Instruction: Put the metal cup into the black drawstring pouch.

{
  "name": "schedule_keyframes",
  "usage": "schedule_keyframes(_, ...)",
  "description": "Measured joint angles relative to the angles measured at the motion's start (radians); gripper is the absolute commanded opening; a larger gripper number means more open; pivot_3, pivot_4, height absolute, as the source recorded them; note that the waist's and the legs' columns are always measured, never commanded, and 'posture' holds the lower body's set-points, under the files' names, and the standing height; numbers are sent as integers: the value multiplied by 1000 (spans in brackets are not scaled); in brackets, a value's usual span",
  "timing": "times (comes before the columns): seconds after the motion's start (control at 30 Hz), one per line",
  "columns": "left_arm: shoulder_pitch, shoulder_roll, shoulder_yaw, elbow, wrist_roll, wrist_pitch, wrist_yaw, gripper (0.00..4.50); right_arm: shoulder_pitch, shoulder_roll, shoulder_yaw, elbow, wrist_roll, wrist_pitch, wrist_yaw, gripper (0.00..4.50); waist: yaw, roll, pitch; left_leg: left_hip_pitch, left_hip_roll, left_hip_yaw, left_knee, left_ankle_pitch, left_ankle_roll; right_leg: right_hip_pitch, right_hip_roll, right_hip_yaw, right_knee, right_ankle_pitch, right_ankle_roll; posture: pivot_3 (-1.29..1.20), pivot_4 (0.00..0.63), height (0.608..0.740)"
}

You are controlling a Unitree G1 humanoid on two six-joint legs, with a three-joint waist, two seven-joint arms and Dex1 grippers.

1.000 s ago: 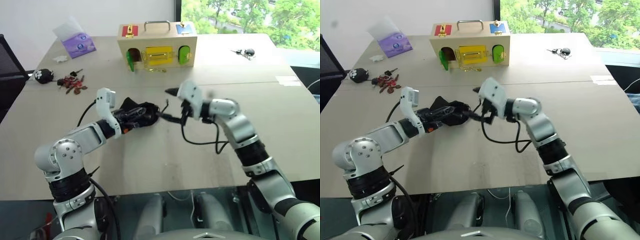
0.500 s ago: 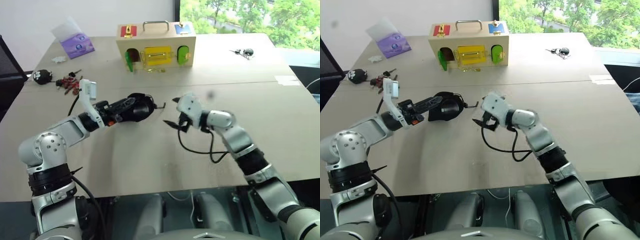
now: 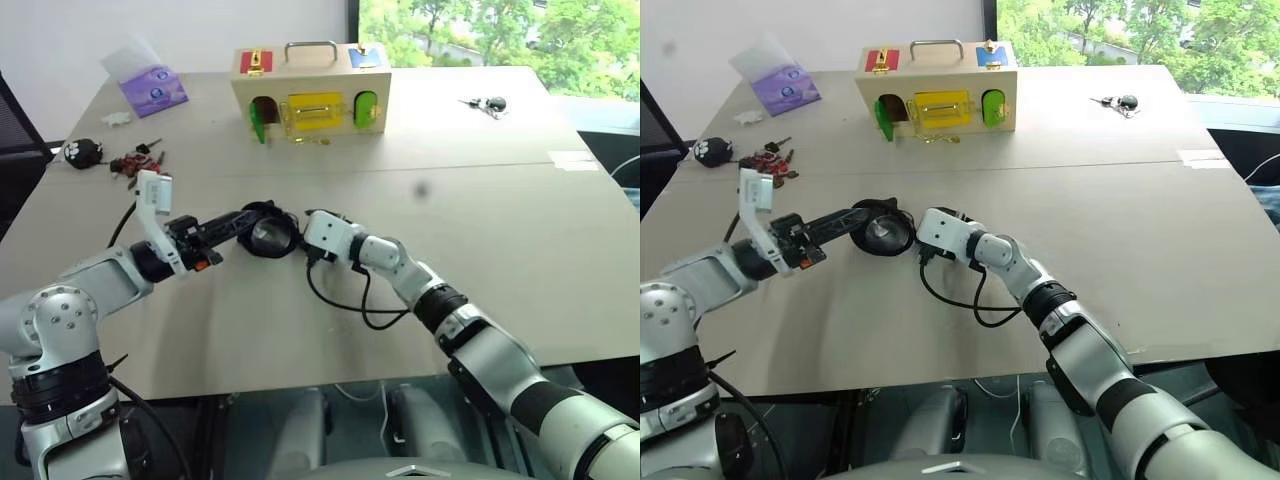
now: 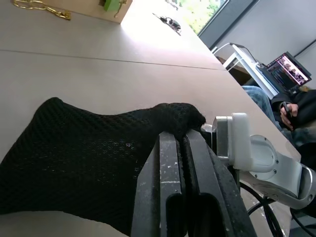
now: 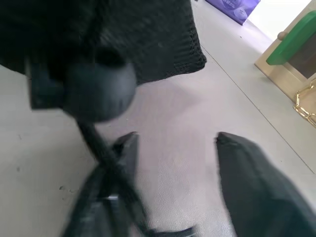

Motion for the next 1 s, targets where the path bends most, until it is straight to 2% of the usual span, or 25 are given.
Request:
schedule_keyframes(0.07, 18, 0, 4, -20, -21, 0, 22, 0, -6, -7, -2, 10, -14, -16, -12, 19, -2, 0, 0, 0, 0, 0, 0, 0, 0, 0, 0, 0, 0, 0, 0, 0, 150, 740)
schedule_keyframes(0.23, 40, -3, 7, -29, -53, -10, 55, 0, 2, -62, -21, -28, -21, -32, -10, 19, -3, 0, 0, 0, 0, 0, 0, 0, 0, 0, 0, 0, 0, 0, 0, 0, 150, 740)
schedule_keyframes(0.4, 46, -24, 4, -30, -94, -36, 61, 0, 58, -148, -87, -224, 21, 33, 36, 19, 0, 0, 0, 0, 0, 0, 0, 0, 0, 0, 0, 0, 0, 0, 0, 0, 150, 740)
schedule_keyframes(0.43, 46, -28, -3, -30, -103, -45, 48, 564, 71, -165, -108, -291, 37, 75, 54, 0, 1, 0, 0, 0, 0, 0, 0, 0, 0, 0, 0, 0, 0, 0, 0, 0, 150, 740)
schedule_keyframes(0.47, 44, -27, -18, -34, -106, -59, 30, 815, 84, -193, -117, -369, 47, 117, 75, 0, 2, 1, 0, -1, 0, 0, 0, 0, 0, 0, 0, 0, 0, 0, 0, 0, 150, 740)
schedule_keyframes(0.57, 26, -23, -87, -65, -94, -101, -8, 2069, 83, -268, -166, -583, 69, 237, 121, 0, 11, 1, 1, 0, 0, 0, 0, -1, 1, 0, 0, 0, 0, 0, 0, 0, 150, 740)
schedule_keyframes(0.7, -73, -39, -179, -68, -77, -134, -23, 2069, 75, -345, -183, -793, 58, 355, 176, 0, 15, 1, 1, -1, -1, 0, 0, -2, 4, 0, 1, -1, 0, 0, 0, 0, 150, 740)
schedule_keyframes(0.83, -279, -136, -317, -18, 9, -226, -5, 2069, 36, -411, -162, -983, 16, 450, 245, 0, 19, 1, 0, -1, -3, 1, 2, -2, 4, 1, 0, 0, 0, 0, 0, 0, 150, 740)
schedule_keyframes(1.0, -348, -198, -438, 97, 131, -330, -40, 2069, 26, -425, -145, -1045, -5, 514, 271, 0, 9, 1, 0, 0, -2, 2, 1, 0, 0, 0, 2, 1, 0, 0, 0, 0, 150, 740)
